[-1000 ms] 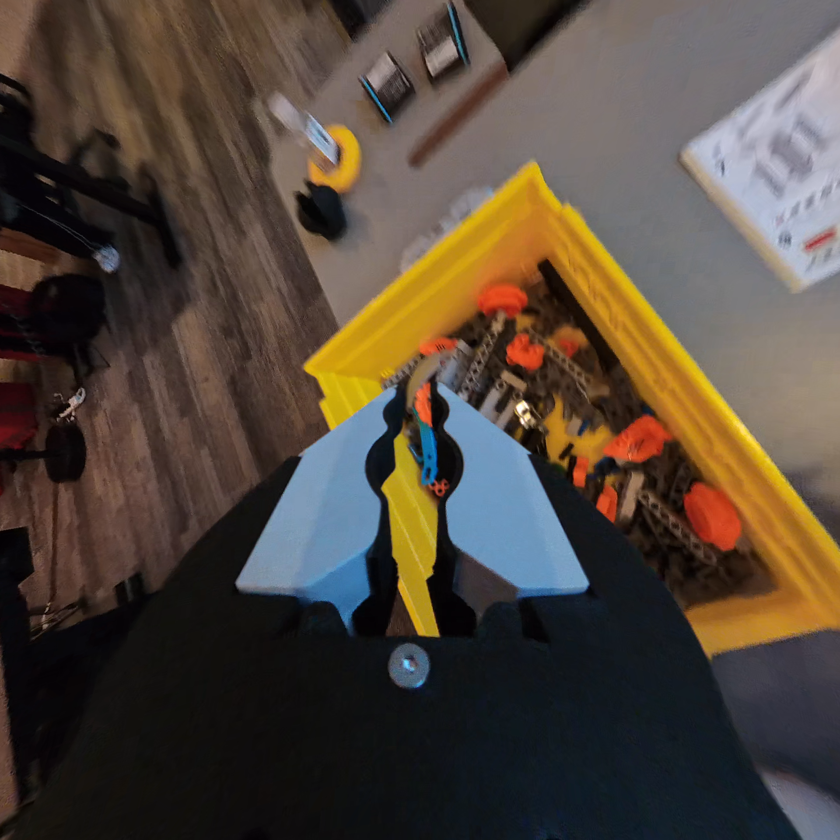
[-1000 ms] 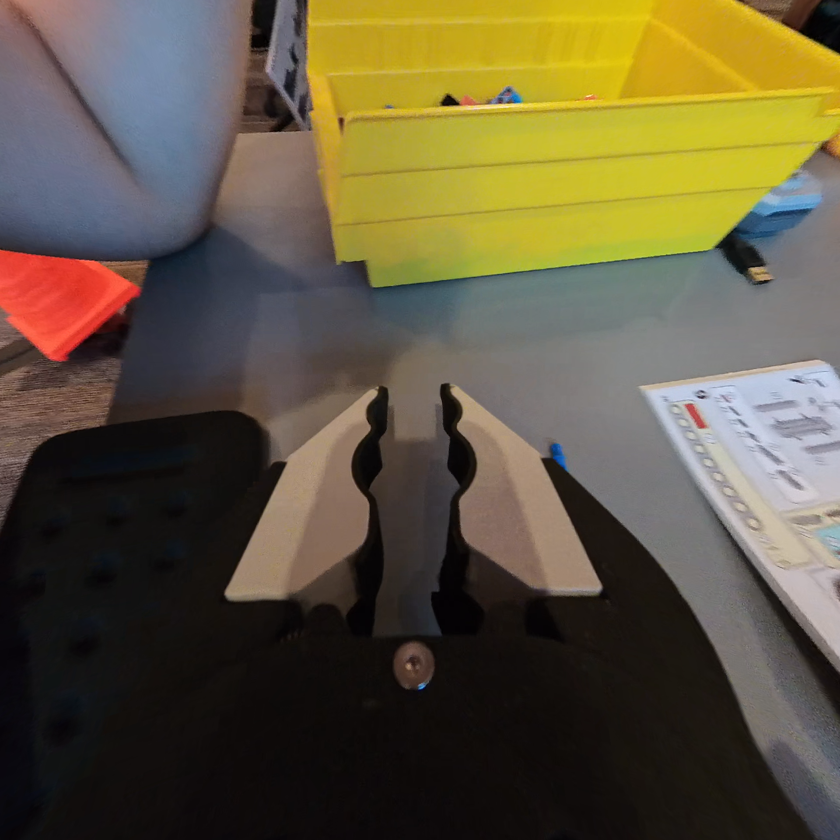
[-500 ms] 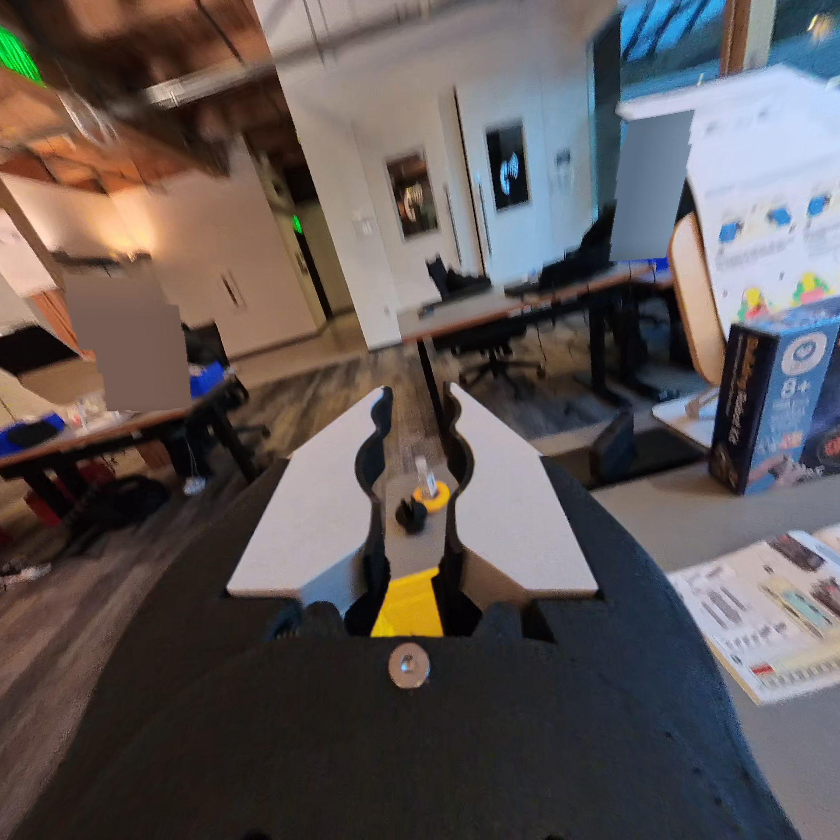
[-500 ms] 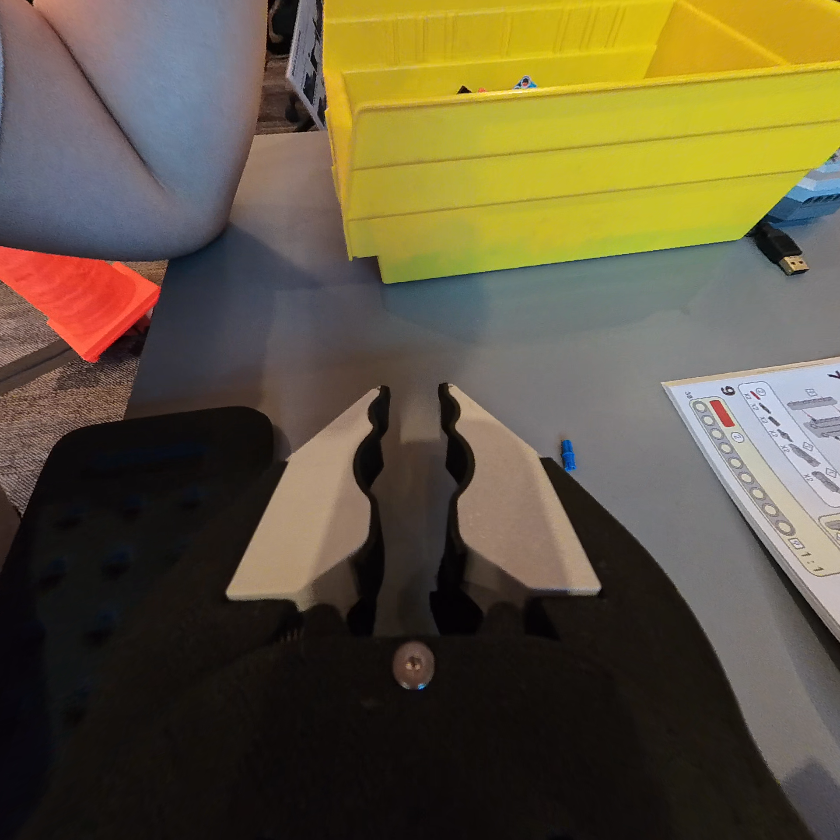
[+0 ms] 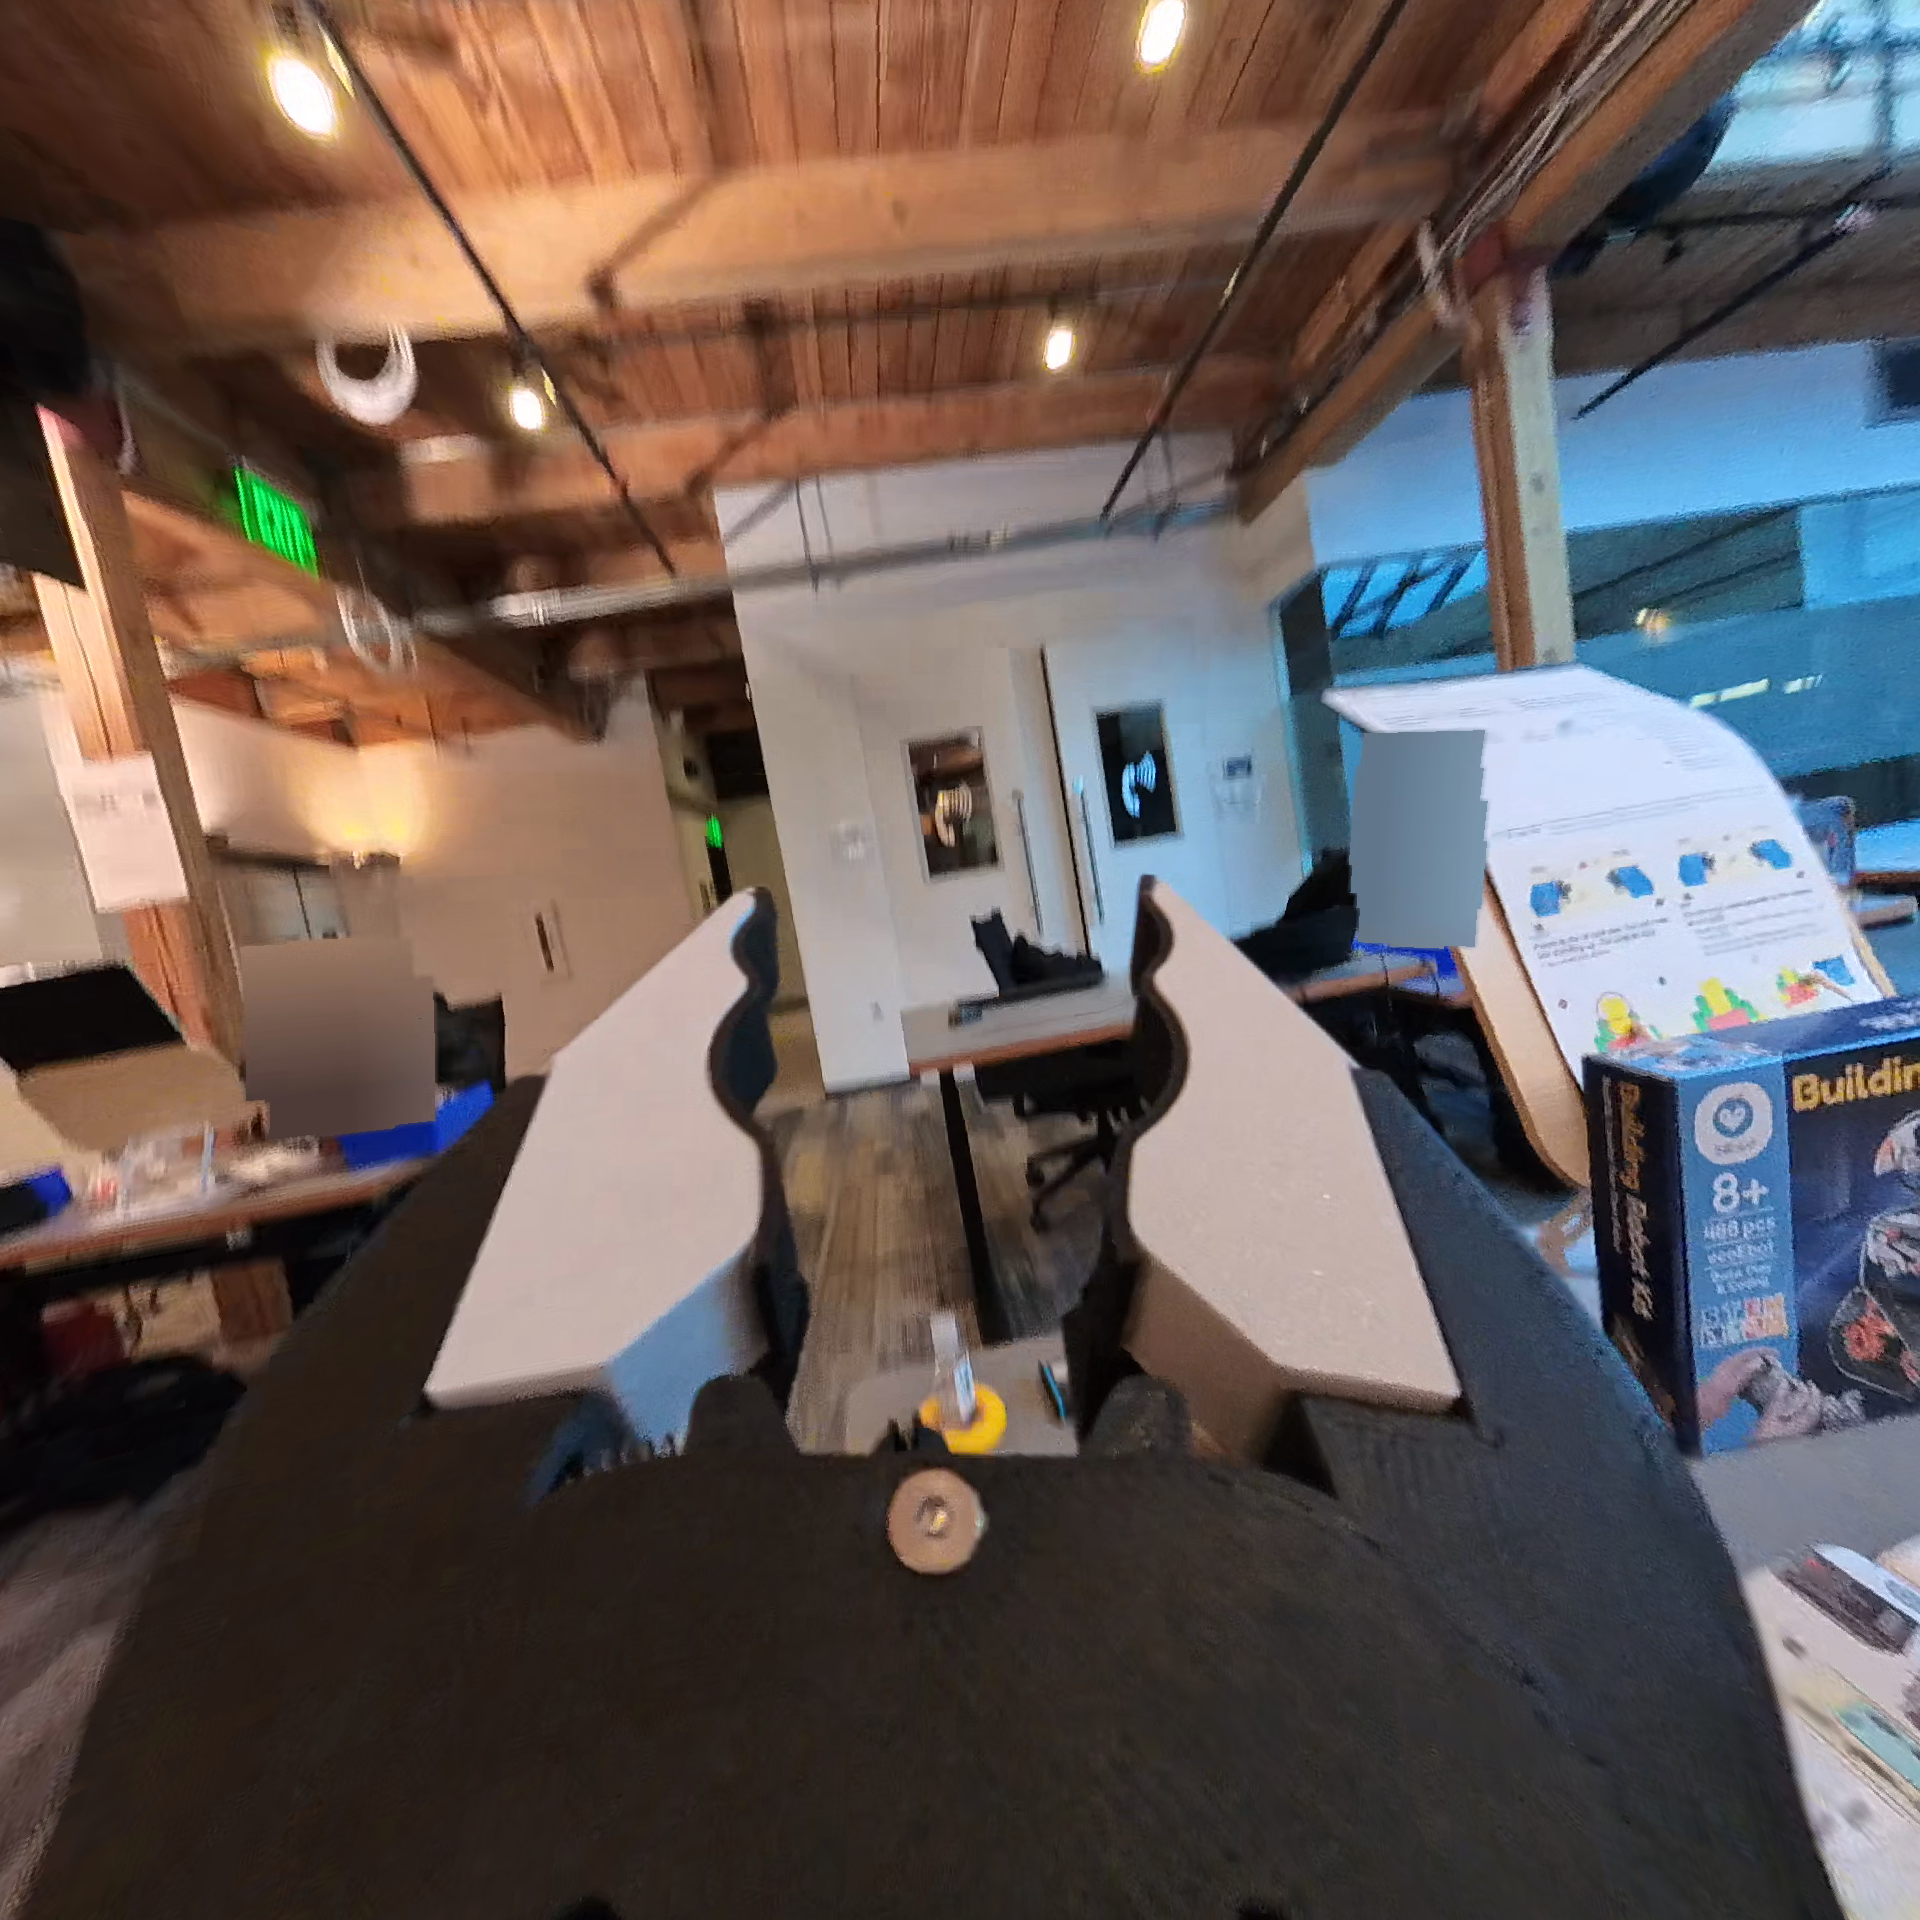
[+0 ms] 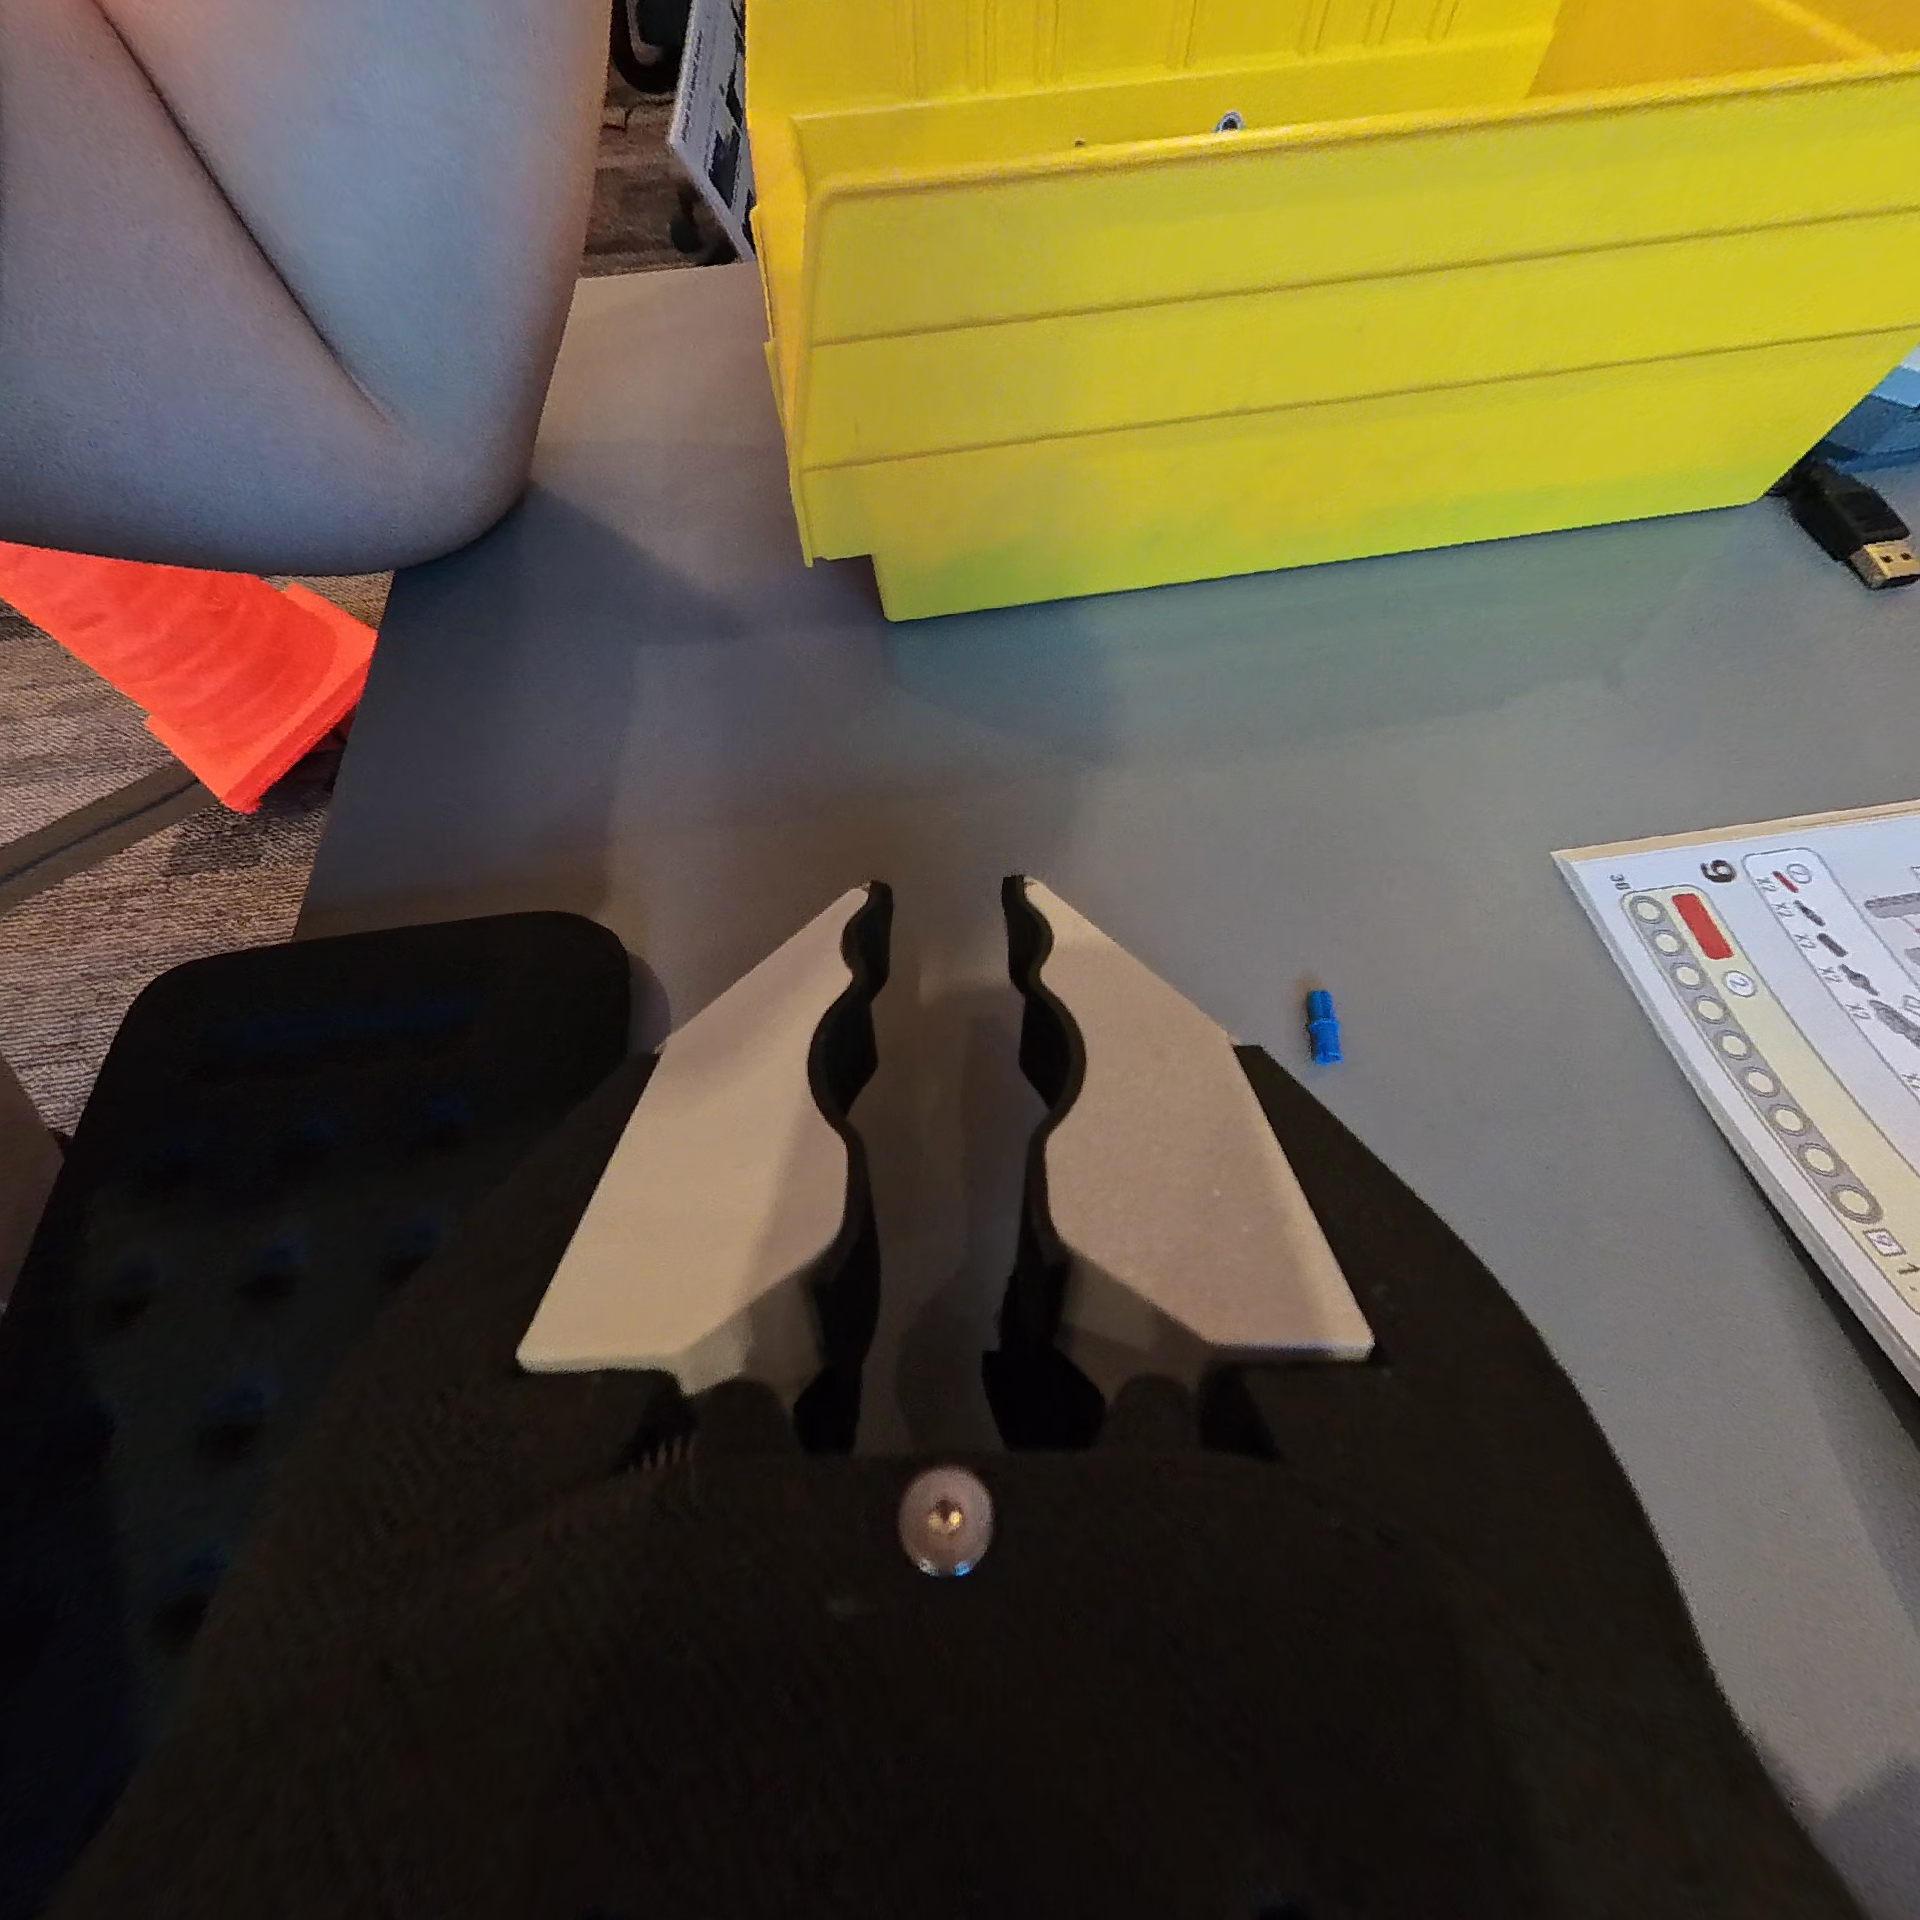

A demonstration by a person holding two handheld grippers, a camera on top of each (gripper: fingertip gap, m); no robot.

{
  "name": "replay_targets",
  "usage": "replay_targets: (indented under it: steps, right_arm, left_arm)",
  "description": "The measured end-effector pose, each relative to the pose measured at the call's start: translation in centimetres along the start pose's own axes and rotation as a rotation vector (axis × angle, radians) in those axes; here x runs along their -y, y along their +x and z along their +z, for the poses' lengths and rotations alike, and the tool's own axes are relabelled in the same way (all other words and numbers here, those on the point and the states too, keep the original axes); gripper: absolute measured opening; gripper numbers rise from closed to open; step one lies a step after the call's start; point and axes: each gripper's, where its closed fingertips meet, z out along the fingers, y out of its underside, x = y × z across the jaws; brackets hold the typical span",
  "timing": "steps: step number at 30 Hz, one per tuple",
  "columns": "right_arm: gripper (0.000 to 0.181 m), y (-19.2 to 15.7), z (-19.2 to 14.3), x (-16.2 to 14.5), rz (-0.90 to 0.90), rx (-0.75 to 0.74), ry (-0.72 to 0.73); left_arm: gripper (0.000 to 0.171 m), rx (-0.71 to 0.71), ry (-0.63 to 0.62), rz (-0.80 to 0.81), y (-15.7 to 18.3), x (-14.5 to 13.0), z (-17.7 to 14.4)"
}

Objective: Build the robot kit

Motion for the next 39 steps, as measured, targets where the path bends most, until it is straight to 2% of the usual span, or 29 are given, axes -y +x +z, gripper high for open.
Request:
replay_targets:
  steps: [2,4,5,8,9,10,13,17,21,26,29,30,33,35,39]
  right_arm:
    - [0.022,-0.2,0.1,0.0,0.009,0.012,0.001]
    - [0.022,-0.5,0.2,-0.1,0.015,0.025,0.001]
    - [0.022,-0.6,0.2,-0.1,0.012,0.026,-0.004]
    - [0.022,-0.4,0.2,-0.1,0.006,0.015,-0.004]
    - [0.025,-0.1,0.2,-0.1,0.01,-0.002,-0.001]
    - [0.027,0.2,0.1,-0.1,0.016,-0.017,0.001]
    - [0.03,1.0,-0.1,0.0,0.047,-0.044,0.012]
    - [0.028,1.4,-0.3,0.0,0.087,-0.059,0.014]
    - [0.024,1.7,-0.3,-0.1,0.109,-0.062,0.01]
    - [0.026,1.9,-0.3,0.0,0.082,-0.075,0.019]
    - [0.027,1.7,-0.3,-0.1,0.069,-0.07,0.017]
    - [0.027,1.7,-0.3,0.0,0.064,-0.068,0.02]
    - [0.028,1.6,-0.1,-0.1,0.056,-0.061,0.013]
    - [0.028,1.5,0.0,-0.2,0.051,-0.059,0.006]
    - [0.029,1.5,-0.1,-0.2,0.045,-0.059,0.005]
  left_arm:
    - [0.057,0.0,0.053,0.042,0.3,1.0,-0.6]
    - [0.049,-0.012,0.034,0.079,0.7,0.8,-0.6]
    - [0.046,-0.028,0.005,0.084,0.9,0.3,-0.4]
    - [0.011,-0.189,-0.128,0.052,3.2,-2.4,0.2]
    - [0.002,-0.23,-0.176,0.029,3.8,-3.3,0.3]
    - [0.0,-0.255,-0.217,0.01,4.2,-4.0,0.4]
    - [0.0,-0.316,-0.348,0.004,5.2,-6.2,0.2]
    - [0.0,-0.392,-0.608,0.043,6.0,-10.8,-1.0]
    - [0.0,-0.43,-0.783,0.067,6.2,-14.2,-2.1]
    - [0.0,-0.433,-0.852,0.146,5.9,-15.8,-2.7]
    - [0.0,-0.486,-0.914,0.154,6.4,-17.0,-3.8]
    - [0.0,-0.511,-0.987,0.13,6.6,-18.0,-4.7]
    - [0.0,-0.509,-1.312,0.116,5.6,-22.4,-8.1]
    - [0.0,-0.539,-1.419,0.084,5.8,-24.4,-9.2]
    - [0.003,-0.674,-1.549,-0.03,7.9,-26.2,-11.3]
